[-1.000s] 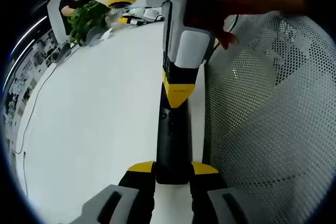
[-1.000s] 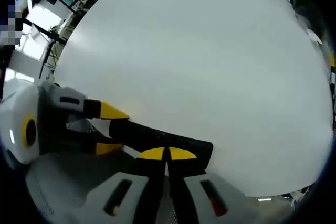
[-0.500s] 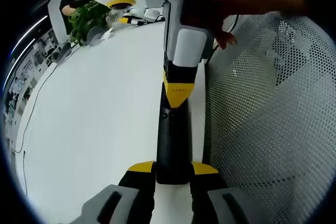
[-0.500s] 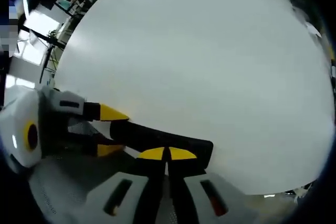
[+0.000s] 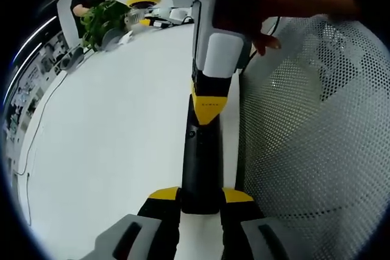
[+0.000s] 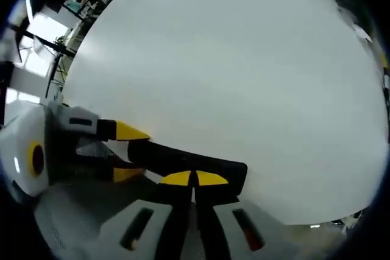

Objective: Press the specified remote control buttons in sequence, fully releasing each button before pressing the next.

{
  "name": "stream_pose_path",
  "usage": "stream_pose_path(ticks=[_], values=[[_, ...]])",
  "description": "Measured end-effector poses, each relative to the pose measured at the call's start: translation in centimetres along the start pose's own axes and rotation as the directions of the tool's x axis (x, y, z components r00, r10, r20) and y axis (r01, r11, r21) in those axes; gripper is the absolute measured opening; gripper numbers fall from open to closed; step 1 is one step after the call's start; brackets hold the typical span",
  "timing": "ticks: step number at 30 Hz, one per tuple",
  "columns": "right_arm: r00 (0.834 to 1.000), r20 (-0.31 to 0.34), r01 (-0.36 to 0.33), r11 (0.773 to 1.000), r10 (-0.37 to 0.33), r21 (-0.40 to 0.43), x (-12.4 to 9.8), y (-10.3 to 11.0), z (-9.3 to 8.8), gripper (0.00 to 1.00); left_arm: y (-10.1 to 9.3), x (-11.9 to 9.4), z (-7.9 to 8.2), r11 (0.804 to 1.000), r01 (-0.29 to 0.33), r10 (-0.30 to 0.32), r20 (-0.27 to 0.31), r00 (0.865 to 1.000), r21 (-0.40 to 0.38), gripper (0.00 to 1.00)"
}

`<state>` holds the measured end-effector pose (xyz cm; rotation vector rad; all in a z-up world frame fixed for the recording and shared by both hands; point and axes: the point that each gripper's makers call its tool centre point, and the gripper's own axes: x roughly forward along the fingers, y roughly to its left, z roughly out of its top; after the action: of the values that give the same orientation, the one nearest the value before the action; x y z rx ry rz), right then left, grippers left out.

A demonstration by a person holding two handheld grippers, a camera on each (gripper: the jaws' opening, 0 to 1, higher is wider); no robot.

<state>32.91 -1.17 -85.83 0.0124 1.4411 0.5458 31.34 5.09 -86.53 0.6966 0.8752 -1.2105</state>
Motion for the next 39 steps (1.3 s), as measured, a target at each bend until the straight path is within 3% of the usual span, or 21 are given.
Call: stream_pose_path(ticks=[11,22,39], values=[[0.996,-0.085,0.017,0.999,-0.013,0.05,-0.2,-0.3,-1.3,0.0,0.0,0.0,0.0,1.0,0.0,0.0,0.0,1.0,0.003,0.25],[0.991,-0.129,0.035,0.993,-0.021,0.112,-0.3,-1.0,-2.0,0.0,0.0,0.0,0.1,1.0,0.0,0.0,0.0,1.0,0.005,0.25],[0.992,-0.124,0.032,0.995,-0.021,0.091,-0.2,-0.6,-1.7,0.0,0.0,0.1,0.1,1.0,0.001,-0.001,0.002,1.0,0.009,0.25]])
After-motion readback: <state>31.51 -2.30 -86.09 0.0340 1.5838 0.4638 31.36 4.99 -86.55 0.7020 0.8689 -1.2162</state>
